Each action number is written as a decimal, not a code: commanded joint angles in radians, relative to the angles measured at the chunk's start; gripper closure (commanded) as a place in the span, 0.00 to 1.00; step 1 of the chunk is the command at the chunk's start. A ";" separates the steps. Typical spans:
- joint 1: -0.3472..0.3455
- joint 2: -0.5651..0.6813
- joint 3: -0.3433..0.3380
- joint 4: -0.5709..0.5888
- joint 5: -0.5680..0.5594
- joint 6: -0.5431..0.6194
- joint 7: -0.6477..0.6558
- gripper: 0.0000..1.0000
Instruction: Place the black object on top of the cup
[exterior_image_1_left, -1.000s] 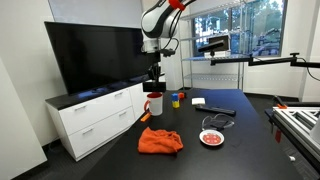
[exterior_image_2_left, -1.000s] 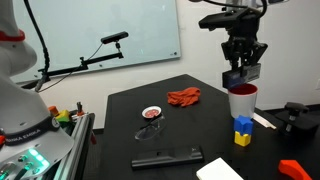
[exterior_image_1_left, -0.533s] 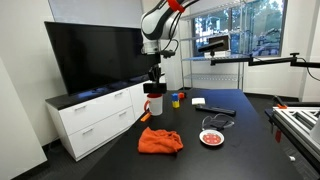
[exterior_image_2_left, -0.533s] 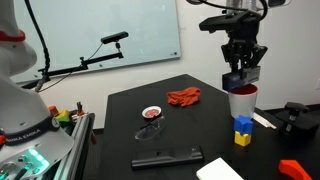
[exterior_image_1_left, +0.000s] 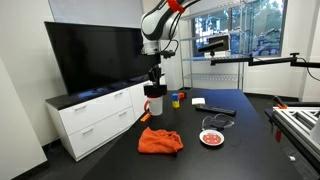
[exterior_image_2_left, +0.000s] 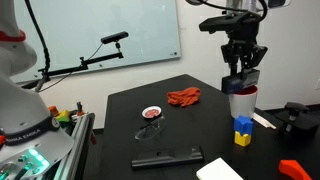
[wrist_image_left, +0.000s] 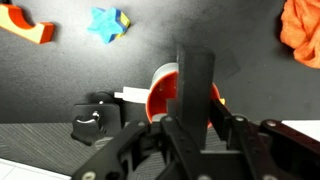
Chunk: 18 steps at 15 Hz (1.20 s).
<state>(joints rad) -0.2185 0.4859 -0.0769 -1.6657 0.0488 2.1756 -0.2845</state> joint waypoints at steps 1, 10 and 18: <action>0.007 0.000 -0.006 0.033 -0.021 -0.042 0.024 0.29; -0.004 -0.023 0.006 0.030 0.011 -0.082 0.012 0.00; -0.021 -0.250 0.009 -0.135 0.059 -0.126 -0.115 0.00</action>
<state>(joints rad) -0.2270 0.3312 -0.0746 -1.7123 0.0704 2.0571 -0.3261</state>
